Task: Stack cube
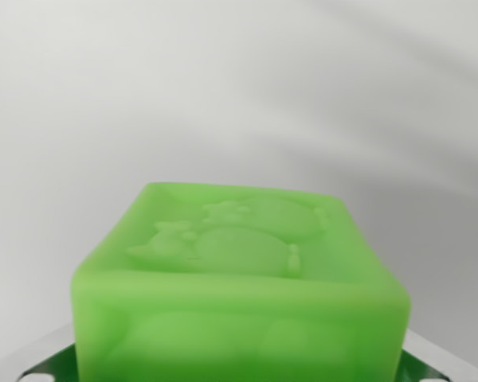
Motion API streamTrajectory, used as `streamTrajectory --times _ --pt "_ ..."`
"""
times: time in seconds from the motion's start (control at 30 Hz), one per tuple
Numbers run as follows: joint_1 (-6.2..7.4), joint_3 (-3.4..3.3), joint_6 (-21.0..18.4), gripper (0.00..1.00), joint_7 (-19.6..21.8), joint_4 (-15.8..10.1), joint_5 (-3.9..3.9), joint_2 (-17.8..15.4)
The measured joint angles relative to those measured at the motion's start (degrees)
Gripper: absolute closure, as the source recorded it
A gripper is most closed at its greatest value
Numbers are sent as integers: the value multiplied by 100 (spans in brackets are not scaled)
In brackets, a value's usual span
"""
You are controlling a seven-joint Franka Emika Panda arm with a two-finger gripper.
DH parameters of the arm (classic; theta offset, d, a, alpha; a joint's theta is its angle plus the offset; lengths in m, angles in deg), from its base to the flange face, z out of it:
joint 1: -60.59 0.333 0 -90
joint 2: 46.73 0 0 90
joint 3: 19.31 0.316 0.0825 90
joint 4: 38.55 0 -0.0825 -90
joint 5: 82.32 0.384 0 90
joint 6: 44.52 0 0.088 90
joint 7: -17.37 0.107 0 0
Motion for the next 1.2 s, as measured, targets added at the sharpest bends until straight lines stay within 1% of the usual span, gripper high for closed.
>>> streamTrajectory --times 0.27,0.6,0.83,1.2 --pt "-18 -26 -40 100 -394 -240 -33 -286" --pt "-25 -86 -120 100 -901 -533 -92 -661" --pt "-28 -132 -187 100 -1246 -731 -133 -920" --pt "-28 -215 -307 100 -1763 -1019 -218 -1333"
